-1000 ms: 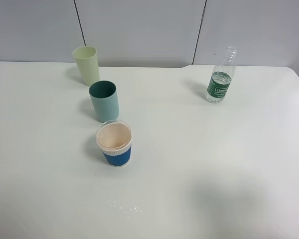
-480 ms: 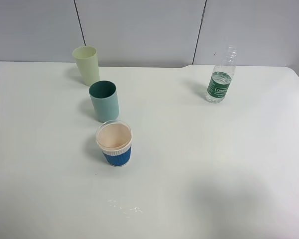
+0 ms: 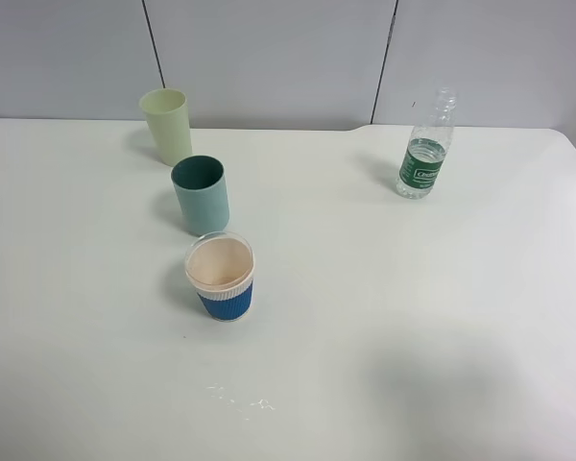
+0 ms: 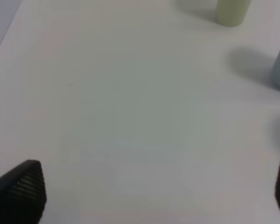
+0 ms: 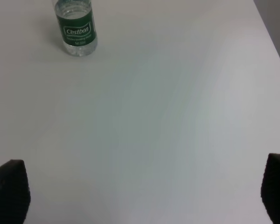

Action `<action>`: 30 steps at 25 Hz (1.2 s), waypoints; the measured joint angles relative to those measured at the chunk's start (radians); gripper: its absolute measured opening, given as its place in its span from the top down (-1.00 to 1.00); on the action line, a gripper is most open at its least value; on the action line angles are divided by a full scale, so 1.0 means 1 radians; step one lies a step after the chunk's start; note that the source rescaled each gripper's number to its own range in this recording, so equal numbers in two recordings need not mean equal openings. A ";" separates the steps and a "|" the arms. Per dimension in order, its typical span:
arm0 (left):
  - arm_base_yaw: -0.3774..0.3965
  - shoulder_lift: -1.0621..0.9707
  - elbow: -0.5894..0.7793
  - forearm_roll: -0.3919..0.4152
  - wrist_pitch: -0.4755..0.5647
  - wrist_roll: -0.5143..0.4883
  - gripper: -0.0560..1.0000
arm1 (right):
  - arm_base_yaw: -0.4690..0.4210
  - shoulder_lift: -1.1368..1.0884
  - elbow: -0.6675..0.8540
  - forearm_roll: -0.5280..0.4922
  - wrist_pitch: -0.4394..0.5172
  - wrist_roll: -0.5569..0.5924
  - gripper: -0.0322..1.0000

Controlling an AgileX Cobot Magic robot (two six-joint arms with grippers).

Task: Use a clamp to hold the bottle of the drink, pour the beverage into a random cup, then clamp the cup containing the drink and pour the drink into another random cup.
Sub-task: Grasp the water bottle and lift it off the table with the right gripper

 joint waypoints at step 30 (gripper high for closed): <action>0.000 0.000 0.000 0.000 0.000 0.000 -1.00 | 0.000 0.000 0.000 -0.021 0.000 0.039 -0.99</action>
